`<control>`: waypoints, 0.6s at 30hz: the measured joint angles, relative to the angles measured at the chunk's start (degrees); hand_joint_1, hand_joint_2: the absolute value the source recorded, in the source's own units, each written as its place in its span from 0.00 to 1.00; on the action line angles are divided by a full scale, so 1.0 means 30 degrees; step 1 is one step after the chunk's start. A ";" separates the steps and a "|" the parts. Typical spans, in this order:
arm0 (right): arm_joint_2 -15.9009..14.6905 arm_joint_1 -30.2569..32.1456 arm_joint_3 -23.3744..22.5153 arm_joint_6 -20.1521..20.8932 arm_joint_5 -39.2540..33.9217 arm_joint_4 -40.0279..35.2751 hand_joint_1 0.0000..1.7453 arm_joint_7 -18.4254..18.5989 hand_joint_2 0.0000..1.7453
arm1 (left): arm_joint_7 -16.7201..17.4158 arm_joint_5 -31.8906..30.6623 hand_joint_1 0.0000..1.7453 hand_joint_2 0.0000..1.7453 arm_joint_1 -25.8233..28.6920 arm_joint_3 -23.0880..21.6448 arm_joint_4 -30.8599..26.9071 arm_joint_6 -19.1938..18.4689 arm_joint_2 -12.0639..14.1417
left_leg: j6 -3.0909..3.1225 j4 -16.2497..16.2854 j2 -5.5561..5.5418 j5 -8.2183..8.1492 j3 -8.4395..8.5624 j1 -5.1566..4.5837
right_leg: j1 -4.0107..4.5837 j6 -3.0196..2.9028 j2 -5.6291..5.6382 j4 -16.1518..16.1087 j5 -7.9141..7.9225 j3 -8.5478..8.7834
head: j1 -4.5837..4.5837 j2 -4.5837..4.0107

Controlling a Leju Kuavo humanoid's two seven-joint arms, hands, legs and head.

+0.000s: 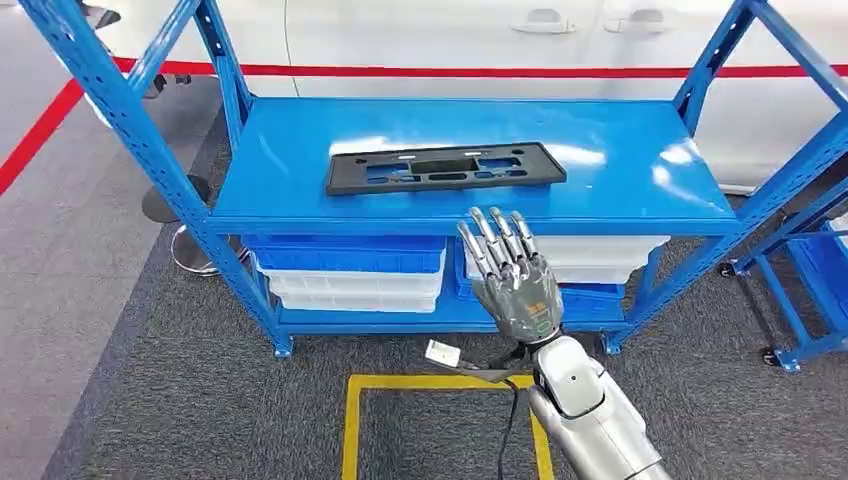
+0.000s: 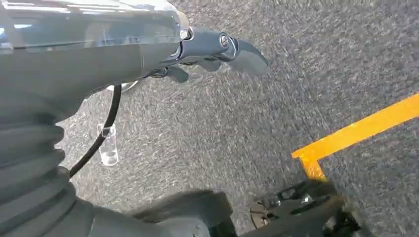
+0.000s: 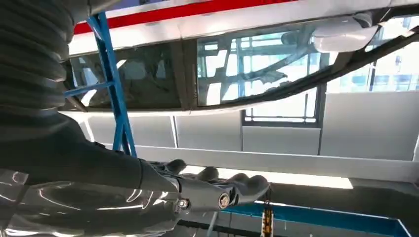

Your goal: Take the parts from the cabinet and place them on the table.

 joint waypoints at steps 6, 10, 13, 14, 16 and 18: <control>-0.1386 -0.1729 0.1795 0.0394 0.0007 0.0643 0.00 0.4275 1.00 | 0.0190 -0.0277 0.00 1.00 0.0006 -0.0007 -0.0007 -0.0036 0.0087 | -0.0295 0.0346 -0.0085 -0.0221 -0.0092 -0.0182 | 0.0030 -0.0162 0.0042 -0.5504 0.2804 0.2433 | 0.0000 -0.0007; -0.2485 -0.3550 0.4320 0.0975 -0.0007 0.1130 0.00 0.5520 1.00 | 0.0256 -0.0561 0.00 0.00 -0.0034 -0.0175 -0.0007 -0.0226 0.0160 | -0.0642 0.0253 -0.0079 -0.0202 -0.0078 -0.0142 | -0.0028 -0.0640 0.0090 -0.5585 0.2939 0.2352 | -0.0044 0.0000; -0.2244 -0.3950 0.4313 0.1530 -0.0007 0.1320 0.00 0.3101 1.00 | 0.0402 0.0432 0.00 0.00 -0.0214 -0.0050 -0.0007 -0.0714 0.0175 | -0.0919 0.2786 -0.0044 -0.1805 -0.1174 -0.0057 | -0.0058 -0.0946 -0.0035 -0.5671 0.2951 0.2438 | -0.0153 0.0001; -0.2120 -0.3836 0.4291 0.1530 -0.0007 0.1436 0.00 0.2570 1.00 | 0.0701 0.0920 0.00 0.00 -0.0223 0.0183 -0.0007 -0.0838 0.0167 | -0.0985 0.4418 -0.0042 -0.2535 -0.1935 -0.0030 | -0.0014 -0.0979 -0.0073 -0.5667 0.2931 0.2438 | -0.0146 -0.0007; -0.1945 -0.3434 0.4328 0.1223 0.0000 0.1801 0.00 0.2821 1.00 | 0.1094 0.1385 0.00 0.00 -0.0242 0.0533 -0.0007 -0.0998 0.0138 | -0.1024 0.6293 -0.0037 -0.2946 -0.2852 -0.0028 | 0.0051 -0.1039 -0.0153 -0.5637 0.2865 0.2442 | -0.0146 -0.0007; -0.1807 -0.3194 0.4423 0.0983 0.0000 0.2121 0.00 0.3178 1.00 | 0.1210 0.1516 0.00 0.00 -0.0229 0.0780 -0.0007 -0.1158 0.0124 | -0.0914 0.4731 -0.0038 -0.1611 -0.2188 -0.0033 | 0.0090 -0.1083 -0.0127 -0.5604 0.2613 0.2535 | -0.0153 0.0001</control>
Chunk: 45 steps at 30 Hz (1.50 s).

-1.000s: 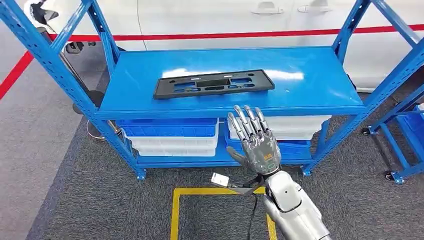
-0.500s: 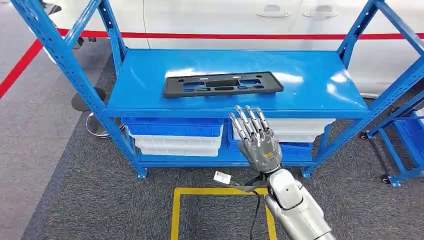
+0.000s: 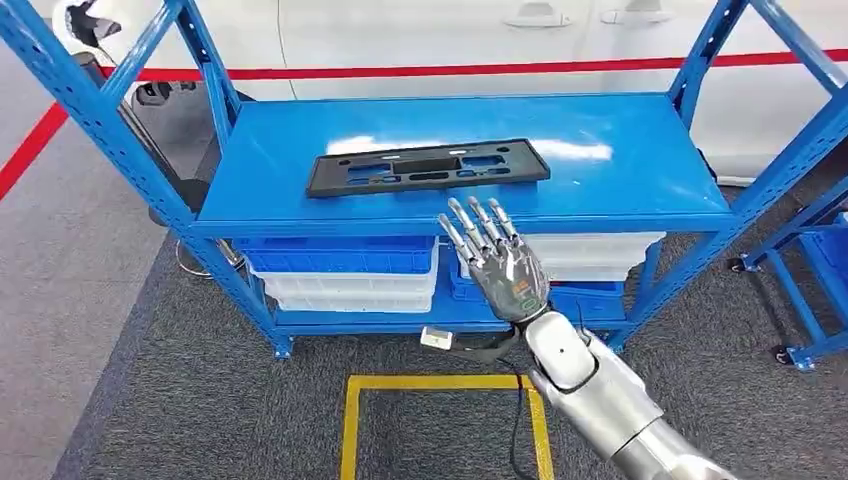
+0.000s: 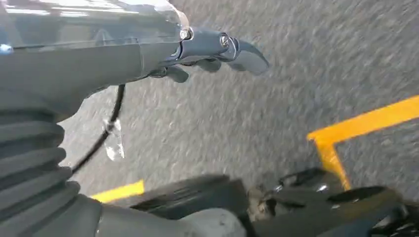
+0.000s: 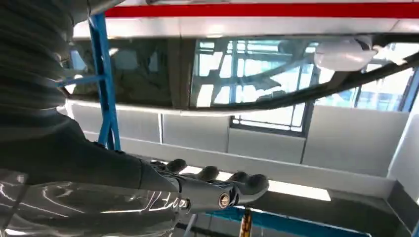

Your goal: Take the parts from the cabinet and place them on the table.

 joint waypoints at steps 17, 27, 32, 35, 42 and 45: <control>0.0364 0.1542 -0.0146 -0.0298 0.0007 0.0888 0.00 -0.0831 1.00 | -0.0066 -0.0073 0.00 0.00 0.0486 0.0604 0.0000 0.0080 -0.0109 | 0.0817 -0.5025 -0.0161 -0.0505 0.4934 0.0061 | -0.0239 0.1214 0.0100 0.1518 0.1054 -0.2619 | 0.0226 0.0000; 0.0641 0.1991 -0.0474 -0.0437 0.0022 0.1107 0.00 -0.1006 1.00 | -0.0109 -0.0131 0.00 0.00 0.0348 0.0684 0.0007 0.0073 -0.0124 | -0.0113 0.0580 -0.0010 -0.1923 0.2141 0.0089 | -0.0045 -0.0108 0.0247 -0.0023 0.0426 -0.0351 | 0.0043 0.0000; 0.0831 0.2179 -0.0510 -0.0685 0.0022 0.1187 0.00 -0.1123 1.00 | -0.0175 -0.0190 0.00 0.00 0.0565 0.0728 0.0007 -0.0088 -0.0117 | 0.0301 -0.1928 -0.0017 -0.1369 0.0615 -0.0017 | 0.0133 -0.0074 0.0404 -0.0002 -0.0985 0.1728 | 0.0022 0.0000; 0.1173 0.2430 -0.0547 -0.0983 0.0022 0.1187 0.00 -0.1400 1.00 | -0.0168 -0.0416 0.00 0.00 0.0725 0.0721 0.0044 -0.0255 -0.0029 | 0.0809 -0.3832 -0.0145 0.2837 0.0185 -0.0387 | 0.0190 0.0248 0.0607 0.0201 -0.1691 0.1909 | 0.0116 0.0000; 0.1384 0.2506 -0.0699 -0.0734 0.0022 0.0786 0.00 -0.1582 1.00 | -0.0117 -0.0481 0.00 0.00 0.0474 0.0714 0.0058 -0.0240 -0.0044 | 0.1191 -0.4428 -0.0096 0.2525 0.0844 -0.0184 | -0.0022 0.0961 0.0356 0.4228 -0.3759 -0.0228 | 0.0168 0.0000; 0.1501 0.2569 0.0317 -0.0277 0.0022 0.1142 0.00 -0.0578 1.00 | -0.0226 -0.0467 0.00 0.00 0.0504 0.0721 0.0066 -0.0233 -0.0087 | 0.1104 -0.4420 -0.0131 0.2184 0.1252 -0.0131 | -0.0207 0.1183 0.0299 0.5377 -0.2820 -0.1790 | 0.0168 -0.0001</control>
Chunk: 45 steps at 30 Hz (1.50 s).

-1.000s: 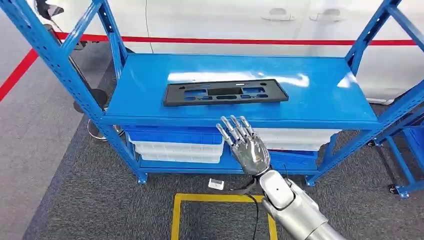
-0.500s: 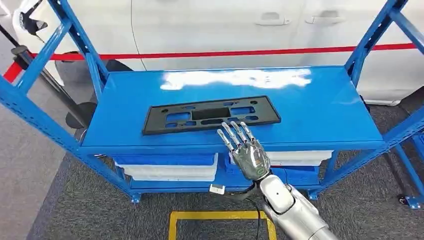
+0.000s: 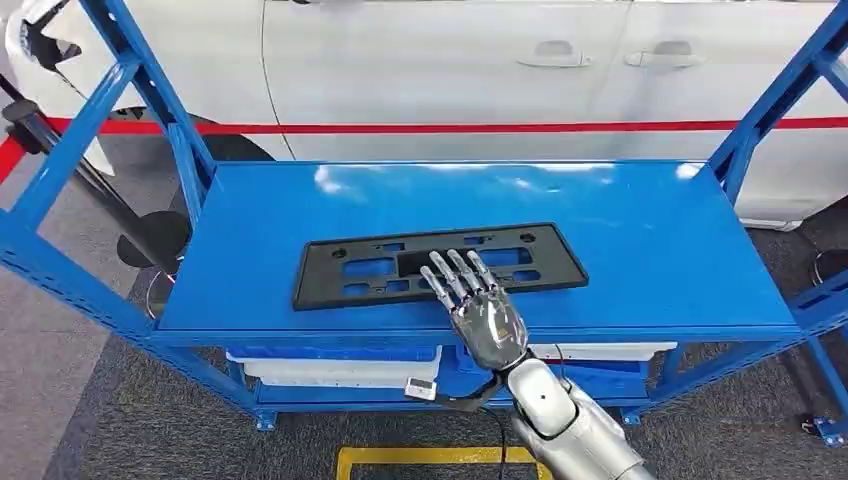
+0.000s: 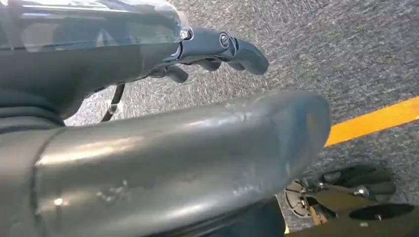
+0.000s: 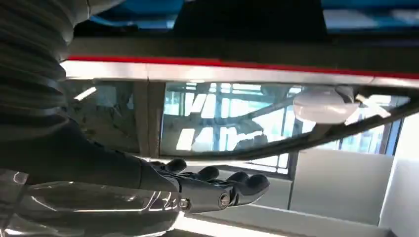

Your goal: Take the parts from the cabinet and place them on the table.

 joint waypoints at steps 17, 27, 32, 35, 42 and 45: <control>0.2345 -0.1646 0.2604 0.2404 -0.0750 0.4750 0.00 -0.1302 1.00 | -0.0109 -0.0496 0.00 0.00 -0.0049 -0.0029 0.0007 -0.0029 0.0006 | -0.1091 0.2937 0.0102 -0.1436 -0.0567 0.0188 | 0.0119 -0.1167 -0.0117 -0.5200 0.2848 0.1796 | -0.0204 0.0000; 0.3104 -0.2935 0.2370 0.2011 -0.1414 0.5947 0.00 -0.1565 1.00 | -0.0109 -0.0758 0.00 0.00 -0.0244 -0.0182 0.0007 -0.0102 -0.0066 | -0.0152 -0.0284 0.0165 -0.0429 0.0789 0.0163 | 0.0157 -0.0358 -0.0119 -0.1921 0.0880 0.0205 | -0.0073 -0.0006; 0.3082 -0.2919 0.2043 0.1858 -0.1939 0.5421 0.00 -0.1827 1.00 | -0.0044 -0.0684 0.00 0.00 -0.0200 -0.0189 0.0015 -0.0073 -0.0066 | -0.0214 -0.0076 0.0147 -0.0476 0.0671 0.0164 | 0.0118 -0.0381 -0.0132 -0.1999 0.1991 0.0191 | -0.0044 0.0000; 0.2834 -0.2779 0.1714 0.1800 -0.2485 0.3239 0.00 -0.2220 1.00 | -0.0044 -0.0518 0.00 0.00 -0.0179 -0.0175 0.0007 0.0028 -0.0066 | -0.0484 0.0227 0.0118 -0.0640 0.0497 -0.0008 | 0.0249 -0.0600 -0.0124 -0.5018 0.2796 0.1580 | -0.0059 0.0001; 0.1668 -0.2802 0.0622 0.2040 -0.3665 -0.2872 0.00 -0.2832 1.00 | -0.0240 -0.0189 0.00 0.00 -0.0002 0.0022 0.0007 0.0204 -0.0022 | -0.1219 0.2995 0.0147 -0.2473 -0.0657 0.0194 | 0.0156 -0.1283 -0.0161 -0.5192 0.2980 0.1598 | -0.0248 -0.0007; 0.1253 -0.2430 0.0476 0.2018 -0.3818 -0.4313 0.00 -0.2912 1.00 | -0.0248 -0.0102 0.00 0.00 0.0041 0.0051 0.0007 0.0226 -0.0015 | -0.1323 0.6070 0.0149 -0.3411 -0.2016 0.0211 | 0.0214 -0.1322 -0.0195 -0.5170 0.2952 0.1606 | -0.0240 0.0000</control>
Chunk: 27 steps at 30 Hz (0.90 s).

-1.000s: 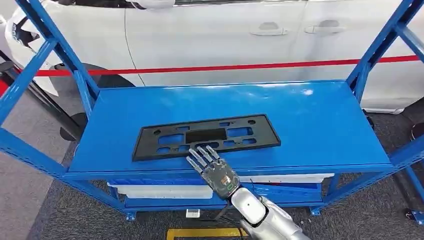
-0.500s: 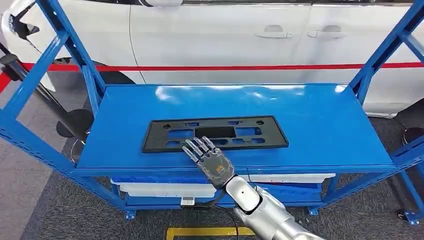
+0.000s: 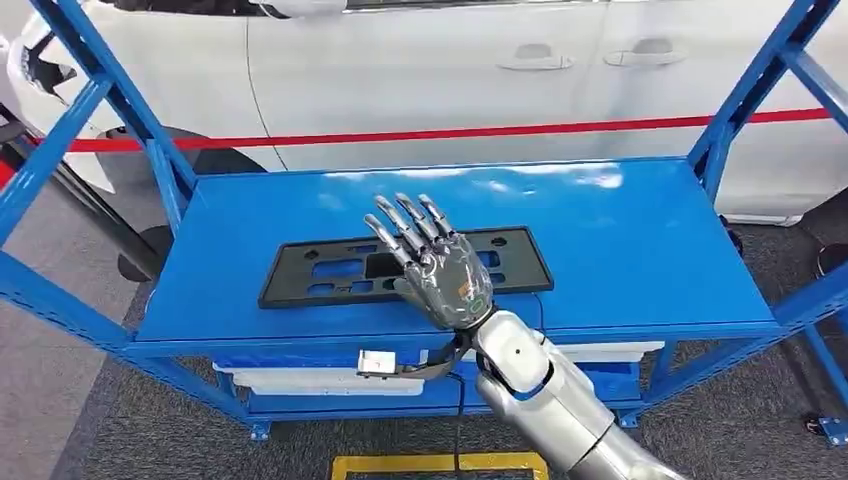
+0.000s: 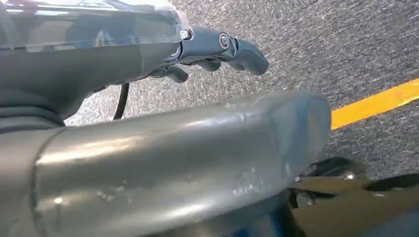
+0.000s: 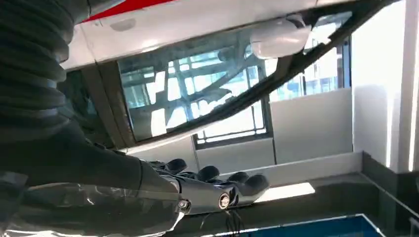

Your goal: Take the parts from the cabinet and place them on the table.

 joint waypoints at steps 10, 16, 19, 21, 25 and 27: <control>-0.0334 0.0370 -0.0131 0.0029 0.0007 -0.1325 0.00 -0.0117 1.00 | -0.0117 -0.0124 0.00 0.00 -0.0022 0.0022 0.0000 0.0007 0.0051 | 0.0974 -0.6484 0.0021 0.2892 0.3063 -0.0037 | 0.0016 0.0746 0.0067 0.0069 -0.0126 0.0080 | 0.0023 -0.0007; -0.0466 0.0633 -0.0131 0.0079 0.0066 -0.0939 0.00 -0.0138 1.00 | -0.0124 -0.0175 0.00 0.00 -0.0047 0.0022 0.0007 0.0000 0.0015 | 0.1129 -0.6496 0.0006 0.2892 0.3025 -0.0035 | -0.0149 0.1046 0.0062 0.5249 -0.2099 -0.2608 | 0.0095 0.0000; -0.0466 0.0560 -0.0102 0.0641 0.0379 -0.0569 0.00 -0.0138 1.00 | -0.0081 -0.0364 0.00 0.00 -0.0083 0.0015 0.0007 -0.0059 0.0000 | 0.0909 -0.6262 -0.0054 0.2686 0.3093 0.0014 | -0.0321 0.1078 0.0055 0.0622 0.0315 -0.0288 | 0.0109 0.0000; -0.0356 0.0519 -0.0058 0.0809 0.0452 0.0127 0.00 -0.0109 1.00 | -0.0022 -0.0496 0.00 0.00 -0.0104 0.0015 0.0007 -0.0066 0.0007 | 0.0663 -0.6078 -0.0078 0.2545 0.2946 -0.0109 | -0.0202 0.0834 0.0119 0.0074 0.0048 -0.0123 | 0.0073 0.0000; 0.0182 0.0373 0.0116 0.0926 0.0779 0.1995 0.00 0.0037 1.00 | 0.0102 -0.0795 0.00 0.00 -0.0144 -0.0058 0.0007 -0.0321 0.0007 | 0.0230 -0.5983 -0.0056 0.2355 0.2946 0.0027 | -0.0229 0.0344 0.0099 -0.0065 0.0119 -0.0091 | 0.0087 0.0000; 0.0589 0.0109 0.0255 0.1013 0.0903 0.3029 0.00 0.0124 1.00 | 0.0117 -0.0933 0.00 0.00 -0.0177 -0.0088 0.0001 -0.0386 -0.0007 | 0.0061 -0.4071 -0.0019 0.1200 0.2094 0.0040 | -0.0223 0.0136 0.0080 -0.0081 0.0090 -0.0060 | -0.0073 0.0000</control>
